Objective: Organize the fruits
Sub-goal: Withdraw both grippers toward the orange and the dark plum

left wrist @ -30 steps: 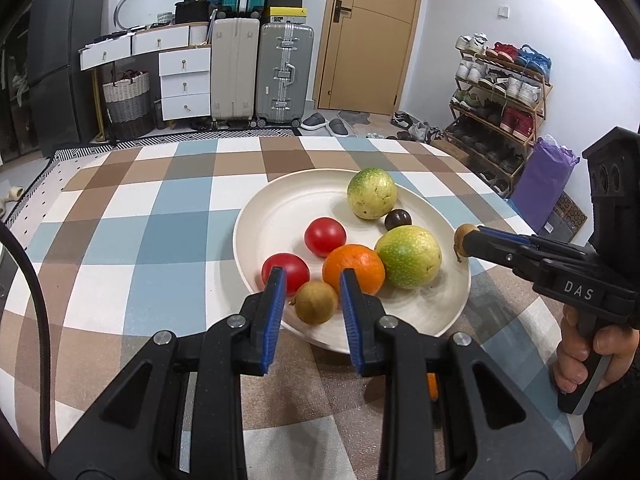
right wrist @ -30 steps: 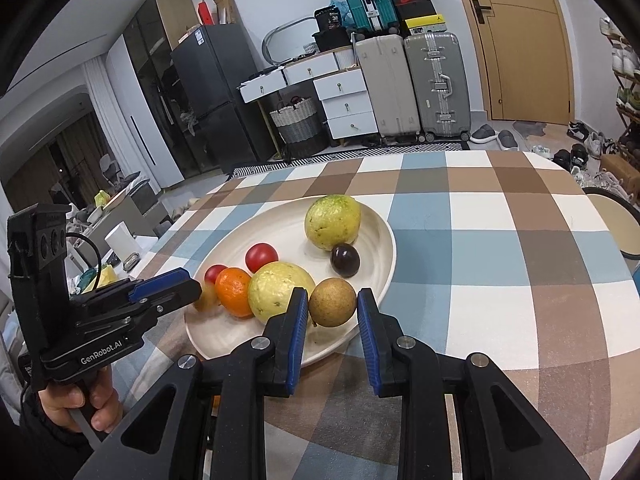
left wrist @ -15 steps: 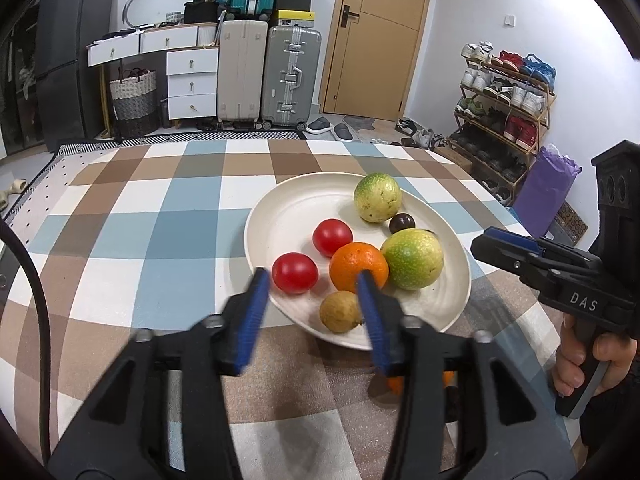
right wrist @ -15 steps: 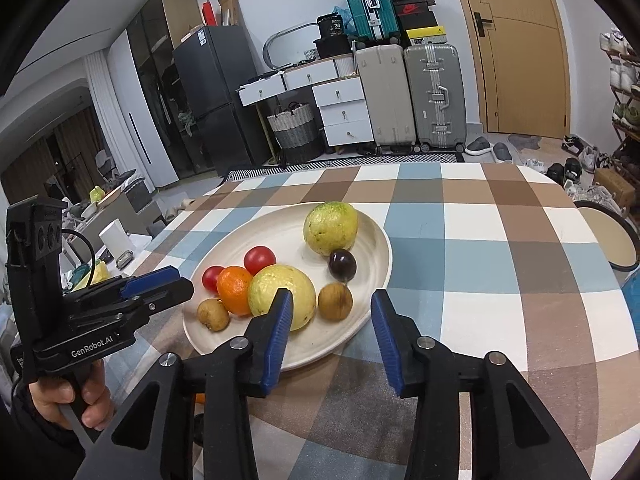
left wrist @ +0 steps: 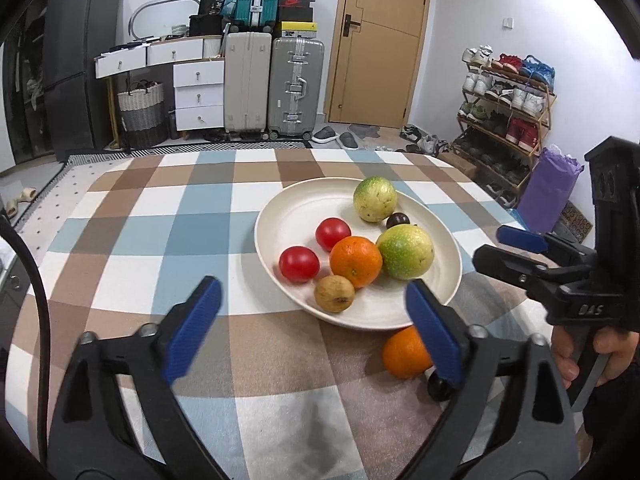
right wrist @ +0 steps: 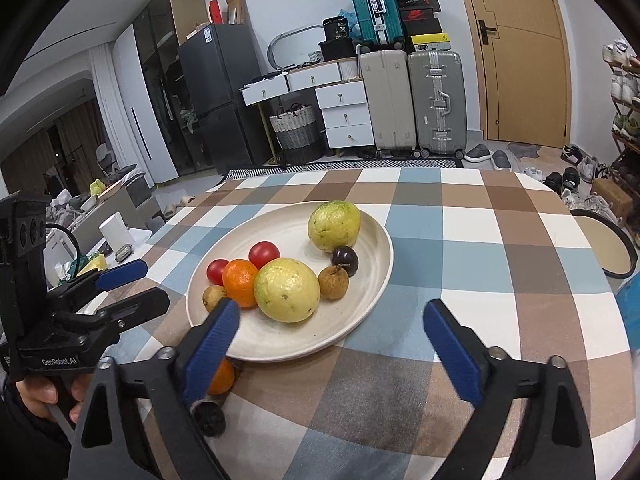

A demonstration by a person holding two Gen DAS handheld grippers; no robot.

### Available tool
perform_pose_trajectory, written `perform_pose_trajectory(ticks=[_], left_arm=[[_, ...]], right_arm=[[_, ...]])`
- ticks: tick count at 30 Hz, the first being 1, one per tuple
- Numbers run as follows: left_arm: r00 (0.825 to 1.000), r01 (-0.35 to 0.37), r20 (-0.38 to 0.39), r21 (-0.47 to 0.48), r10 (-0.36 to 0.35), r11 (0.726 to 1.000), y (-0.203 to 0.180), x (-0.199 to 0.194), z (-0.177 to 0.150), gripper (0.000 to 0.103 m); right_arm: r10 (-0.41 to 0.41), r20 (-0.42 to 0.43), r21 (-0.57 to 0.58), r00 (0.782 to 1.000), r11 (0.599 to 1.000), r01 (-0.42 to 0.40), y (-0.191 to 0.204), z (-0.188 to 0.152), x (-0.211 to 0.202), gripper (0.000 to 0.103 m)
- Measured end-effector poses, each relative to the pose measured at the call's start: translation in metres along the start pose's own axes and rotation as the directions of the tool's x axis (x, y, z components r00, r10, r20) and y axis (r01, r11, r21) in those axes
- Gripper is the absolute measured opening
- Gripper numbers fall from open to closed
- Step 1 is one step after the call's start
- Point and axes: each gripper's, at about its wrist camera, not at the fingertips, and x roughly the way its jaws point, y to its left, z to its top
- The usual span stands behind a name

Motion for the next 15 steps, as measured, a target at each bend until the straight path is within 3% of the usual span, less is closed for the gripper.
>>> perform_pose_trajectory(ticks=[15], left_arm=[[0.999, 0.021, -0.044, 0.024, -0.020, 0.999, -0.007, -0.004, -0.007, 0.102]], right_arm=[[0.030, -0.087, -0.046, 0.996, 0.998, -0.034, 0.012, -0.007, -0.002, 0.103]])
